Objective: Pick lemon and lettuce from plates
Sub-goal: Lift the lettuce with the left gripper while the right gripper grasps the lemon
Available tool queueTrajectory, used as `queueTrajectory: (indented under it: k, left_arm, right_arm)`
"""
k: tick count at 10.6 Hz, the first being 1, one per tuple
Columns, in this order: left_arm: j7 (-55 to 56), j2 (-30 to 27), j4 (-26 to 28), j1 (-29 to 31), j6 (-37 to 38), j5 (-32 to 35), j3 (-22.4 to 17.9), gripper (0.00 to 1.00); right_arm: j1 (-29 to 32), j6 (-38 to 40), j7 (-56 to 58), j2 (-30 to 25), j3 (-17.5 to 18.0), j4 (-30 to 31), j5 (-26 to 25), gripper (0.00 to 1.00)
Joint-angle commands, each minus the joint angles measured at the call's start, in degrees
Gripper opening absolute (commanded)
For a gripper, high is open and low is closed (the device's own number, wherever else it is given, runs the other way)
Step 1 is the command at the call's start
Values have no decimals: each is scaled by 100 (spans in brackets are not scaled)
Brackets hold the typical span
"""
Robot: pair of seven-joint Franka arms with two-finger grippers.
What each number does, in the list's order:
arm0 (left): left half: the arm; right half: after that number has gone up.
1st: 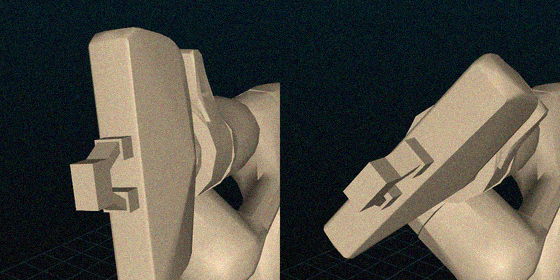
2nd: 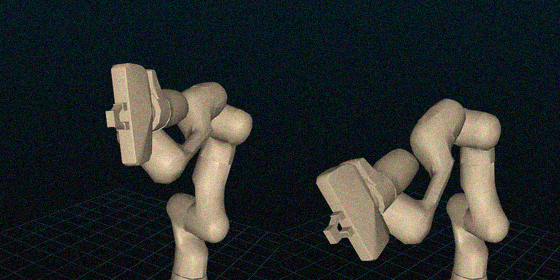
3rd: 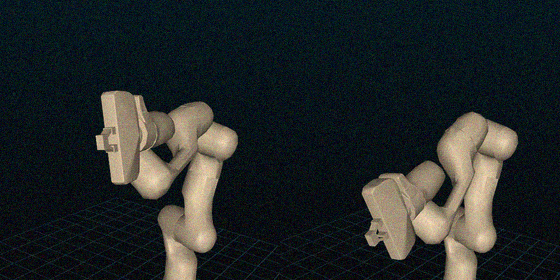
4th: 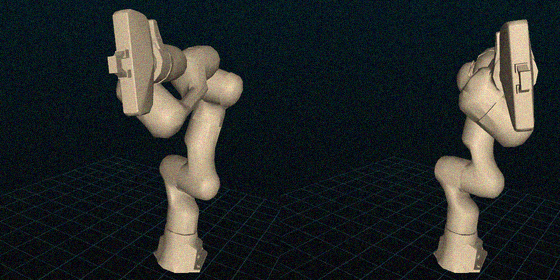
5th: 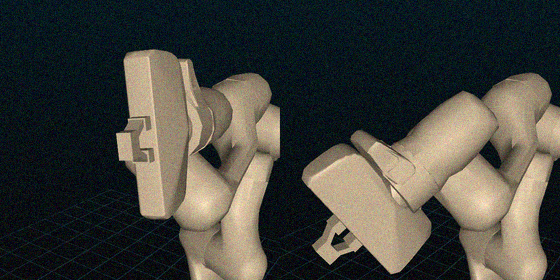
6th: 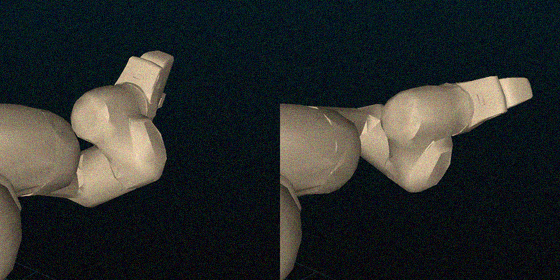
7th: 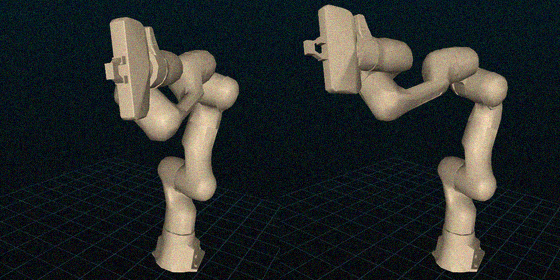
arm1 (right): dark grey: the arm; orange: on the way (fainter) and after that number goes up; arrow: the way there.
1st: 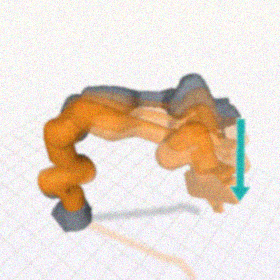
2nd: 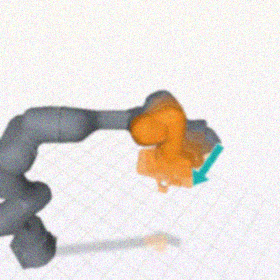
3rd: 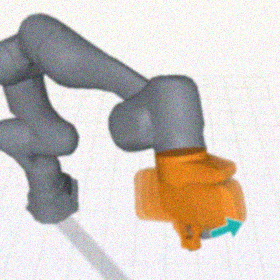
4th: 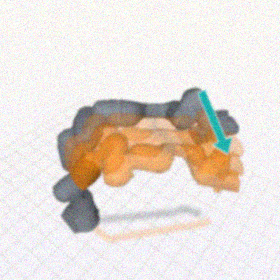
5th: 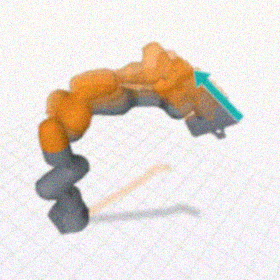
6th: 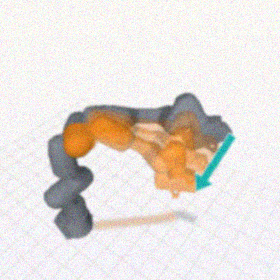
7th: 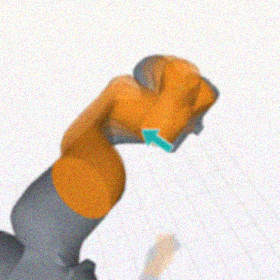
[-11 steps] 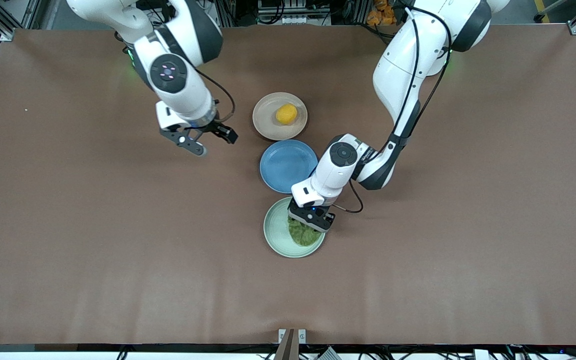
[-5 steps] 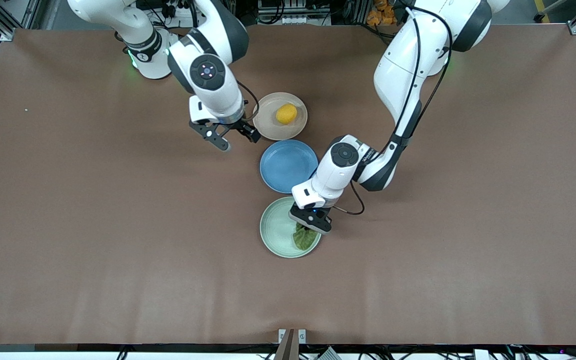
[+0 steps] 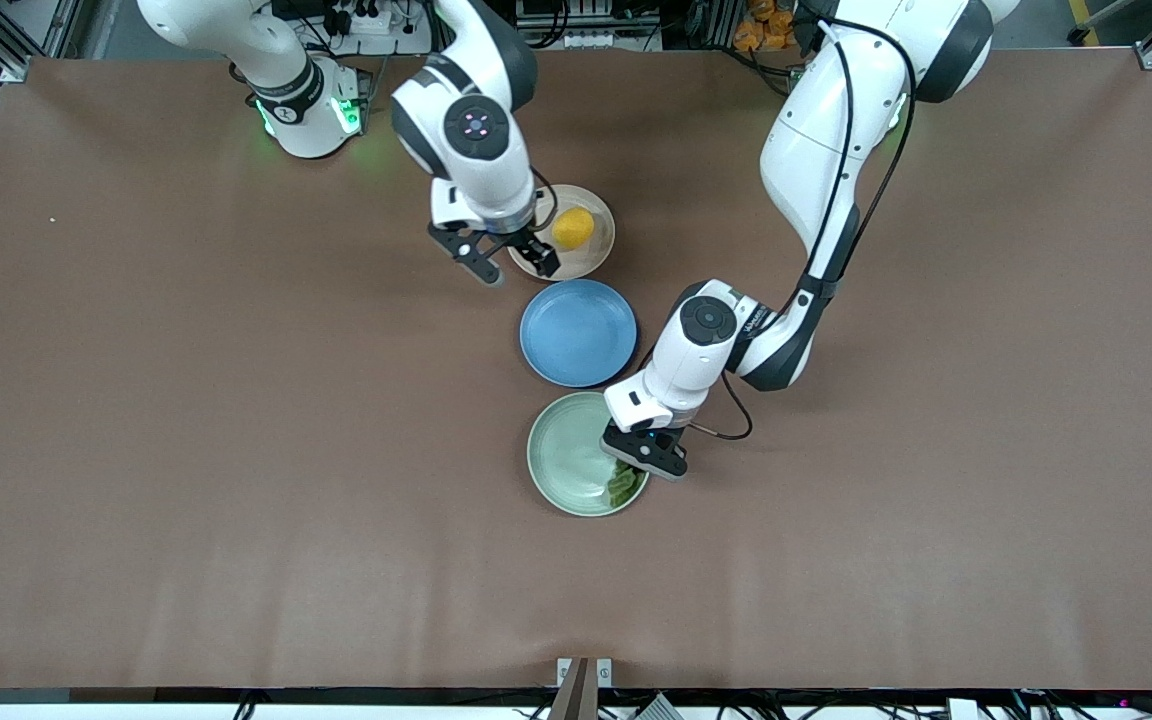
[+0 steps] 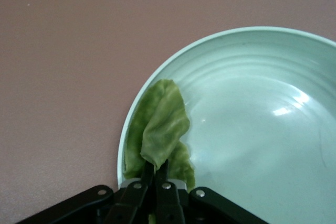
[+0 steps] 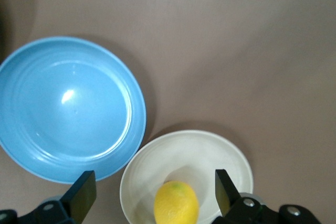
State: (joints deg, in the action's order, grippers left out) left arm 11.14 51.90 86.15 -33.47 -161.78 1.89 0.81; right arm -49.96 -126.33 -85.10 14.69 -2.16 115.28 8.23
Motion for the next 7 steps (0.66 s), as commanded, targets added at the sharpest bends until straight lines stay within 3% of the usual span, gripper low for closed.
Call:
queueTrajectory:
  k: [1,7]
  left_arm:
    - [64,-259,148,8,337,136,-28,0]
    - [55,-1374,86,95,1998,66,-19,0]
  right_arm:
    - [-540,-714,-742,349,-56,90,73,100]
    - [-954,-1147,-981,587,-56,389,65,100]
